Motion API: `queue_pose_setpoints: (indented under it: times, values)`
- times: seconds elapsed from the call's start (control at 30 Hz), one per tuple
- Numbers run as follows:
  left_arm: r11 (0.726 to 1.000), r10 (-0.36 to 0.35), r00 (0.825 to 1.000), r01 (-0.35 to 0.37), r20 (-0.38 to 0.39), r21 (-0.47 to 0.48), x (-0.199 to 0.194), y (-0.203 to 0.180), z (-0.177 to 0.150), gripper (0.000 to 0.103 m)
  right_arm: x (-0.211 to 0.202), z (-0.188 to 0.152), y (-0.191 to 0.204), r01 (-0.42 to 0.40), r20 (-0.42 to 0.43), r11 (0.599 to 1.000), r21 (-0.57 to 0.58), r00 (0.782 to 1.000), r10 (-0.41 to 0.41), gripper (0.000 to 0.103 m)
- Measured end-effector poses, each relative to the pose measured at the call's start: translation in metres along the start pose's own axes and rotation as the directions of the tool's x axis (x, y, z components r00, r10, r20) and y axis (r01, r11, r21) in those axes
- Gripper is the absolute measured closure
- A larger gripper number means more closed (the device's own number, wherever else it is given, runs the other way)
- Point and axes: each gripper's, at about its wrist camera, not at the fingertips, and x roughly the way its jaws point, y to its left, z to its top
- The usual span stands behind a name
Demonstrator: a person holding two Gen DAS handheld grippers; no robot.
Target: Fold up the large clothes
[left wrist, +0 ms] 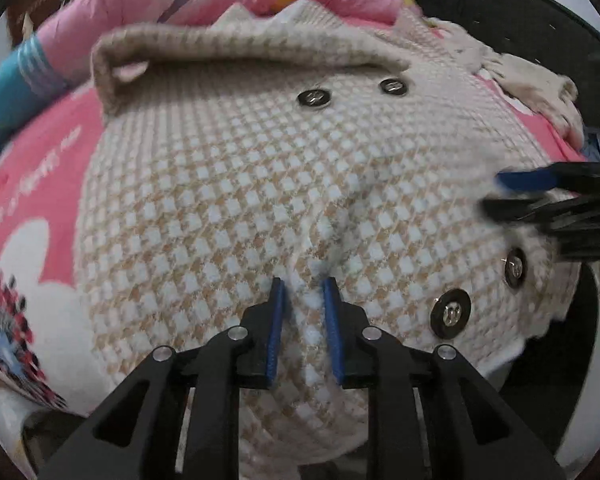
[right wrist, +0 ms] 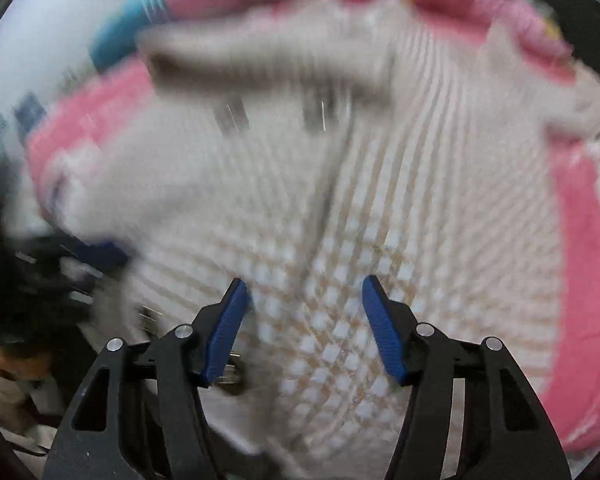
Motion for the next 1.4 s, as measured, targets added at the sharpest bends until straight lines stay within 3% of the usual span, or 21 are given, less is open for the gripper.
queue_pose_setpoints:
  times: [0.13,0.27,0.4,0.57,0.63,0.73,0.77,0.8,0.93,1.17,1.3,1.4]
  values:
    - [0.998,-0.064,0.998,0.064,0.031,-0.016,-0.021,0.016,0.01,0.081,-0.029,0.022,-0.026,-0.129,0.027,0.988,0.084,0.992,0.127,0.044]
    - [0.998,-0.016,0.992,0.024,0.122,-0.06,-0.03,0.046,0.04,0.074,-0.039,0.07,-0.06,-0.218,0.12,0.961,0.168,0.972,0.2,0.04]
    - [0.985,0.055,0.987,-0.028,0.152,-0.17,-0.02,0.088,0.073,0.072,-0.011,0.123,-0.089,-0.291,0.157,0.911,0.291,0.954,0.255,0.037]
    - [0.958,0.173,0.98,-0.143,0.103,-0.247,0.015,0.132,0.109,0.072,0.058,0.16,-0.128,-0.373,0.11,0.801,0.469,0.924,0.366,0.038]
    - [0.952,0.182,0.98,-0.155,0.083,-0.264,0.03,0.145,0.119,0.072,0.077,0.169,-0.133,-0.372,0.084,0.789,0.489,0.92,0.382,0.043]
    - [0.945,0.193,0.979,-0.168,0.065,-0.281,0.046,0.155,0.124,0.072,0.077,0.181,-0.128,-0.366,0.076,0.817,0.446,0.925,0.373,0.076]
    - [0.942,0.182,0.981,-0.156,0.06,-0.296,0.048,0.16,0.123,0.072,0.074,0.186,-0.125,-0.348,0.076,0.835,0.427,0.934,0.35,0.091]
    - [0.94,0.167,0.984,-0.14,0.062,-0.312,0.051,0.163,0.12,0.072,0.072,0.191,-0.122,-0.327,0.078,0.852,0.409,0.943,0.324,0.095]
    - [0.936,0.143,0.985,-0.105,0.091,-0.336,0.052,0.163,0.114,0.072,0.042,0.219,-0.103,-0.216,0.146,0.932,0.291,0.973,0.18,0.097]
    - [0.923,0.059,0.989,-0.003,0.134,-0.385,0.054,0.173,0.109,0.072,-0.023,0.274,-0.101,-0.133,0.348,0.968,0.21,0.936,0.053,0.098]
    - [0.923,0.05,0.988,0.011,0.148,-0.385,0.055,0.172,0.108,0.072,0.011,0.278,-0.124,-0.094,0.317,0.954,0.284,0.948,-0.001,0.098]
    - [0.917,0.033,0.987,0.033,0.158,-0.397,0.057,0.174,0.107,0.072,0.057,0.262,-0.148,-0.031,0.198,0.938,0.345,0.979,-0.041,0.098]
